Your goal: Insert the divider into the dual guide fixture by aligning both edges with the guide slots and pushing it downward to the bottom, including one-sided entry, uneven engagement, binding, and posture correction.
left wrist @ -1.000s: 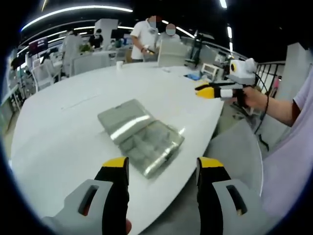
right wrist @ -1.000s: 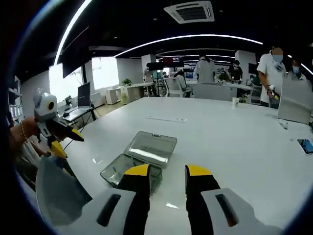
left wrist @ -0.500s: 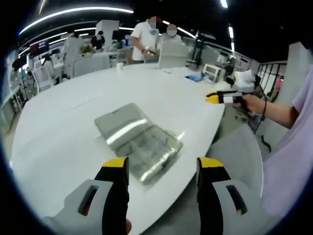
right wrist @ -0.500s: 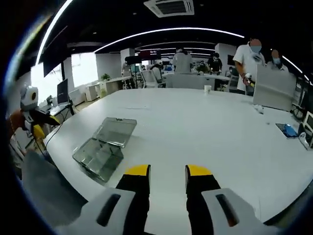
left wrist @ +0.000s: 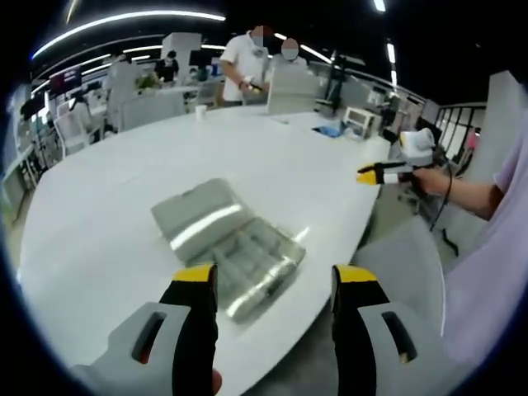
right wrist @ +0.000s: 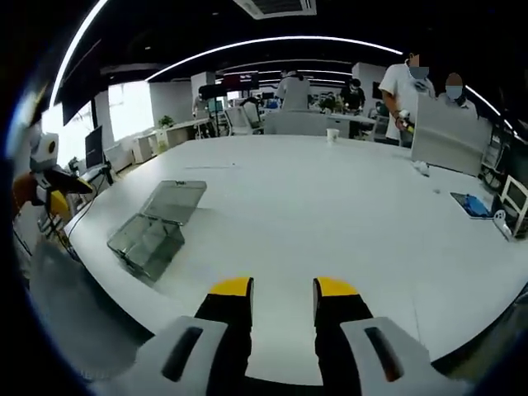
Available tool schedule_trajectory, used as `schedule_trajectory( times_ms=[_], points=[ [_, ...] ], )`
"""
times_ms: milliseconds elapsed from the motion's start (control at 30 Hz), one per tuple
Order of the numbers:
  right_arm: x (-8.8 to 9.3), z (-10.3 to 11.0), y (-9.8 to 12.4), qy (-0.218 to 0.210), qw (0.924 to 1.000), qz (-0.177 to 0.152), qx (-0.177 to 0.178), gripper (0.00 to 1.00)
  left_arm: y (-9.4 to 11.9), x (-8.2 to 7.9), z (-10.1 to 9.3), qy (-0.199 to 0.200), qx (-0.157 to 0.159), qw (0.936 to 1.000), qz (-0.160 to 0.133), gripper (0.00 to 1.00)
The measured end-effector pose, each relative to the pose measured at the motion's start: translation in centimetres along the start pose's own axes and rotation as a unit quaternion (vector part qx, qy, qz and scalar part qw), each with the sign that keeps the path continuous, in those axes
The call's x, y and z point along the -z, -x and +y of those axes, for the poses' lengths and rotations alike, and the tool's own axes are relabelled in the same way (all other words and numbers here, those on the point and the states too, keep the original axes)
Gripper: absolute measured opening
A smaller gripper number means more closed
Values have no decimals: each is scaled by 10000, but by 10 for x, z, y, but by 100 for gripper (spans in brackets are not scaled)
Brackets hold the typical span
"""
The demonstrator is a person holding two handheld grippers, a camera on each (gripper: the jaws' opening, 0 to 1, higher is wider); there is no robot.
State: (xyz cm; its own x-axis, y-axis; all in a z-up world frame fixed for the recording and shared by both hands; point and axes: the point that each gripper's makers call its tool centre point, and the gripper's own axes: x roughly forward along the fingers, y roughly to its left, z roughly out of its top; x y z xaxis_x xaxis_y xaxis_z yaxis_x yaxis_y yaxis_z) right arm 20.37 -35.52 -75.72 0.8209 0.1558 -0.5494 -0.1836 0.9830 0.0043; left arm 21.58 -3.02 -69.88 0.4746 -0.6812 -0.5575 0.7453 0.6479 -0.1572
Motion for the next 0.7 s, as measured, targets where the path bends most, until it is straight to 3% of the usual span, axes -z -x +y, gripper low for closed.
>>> schedule_trajectory(
  times_ms=[267,333,367,700],
  points=[
    [26,-7,-16,-42,9996,294,-33,27,-6,-6,-7,-15,-76,10000,19,54],
    [31,-7,-23,-65,9992,388,-41,27,-6,-7,-8,-14,-91,10000,31,54],
    [34,-14,-37,-88,9991,423,-35,28,-6,-8,-8,-13,-104,9999,32,54],
    [42,-14,-72,-267,9976,640,-35,29,-5,-14,-13,-43,-176,9998,3,54]
  ],
)
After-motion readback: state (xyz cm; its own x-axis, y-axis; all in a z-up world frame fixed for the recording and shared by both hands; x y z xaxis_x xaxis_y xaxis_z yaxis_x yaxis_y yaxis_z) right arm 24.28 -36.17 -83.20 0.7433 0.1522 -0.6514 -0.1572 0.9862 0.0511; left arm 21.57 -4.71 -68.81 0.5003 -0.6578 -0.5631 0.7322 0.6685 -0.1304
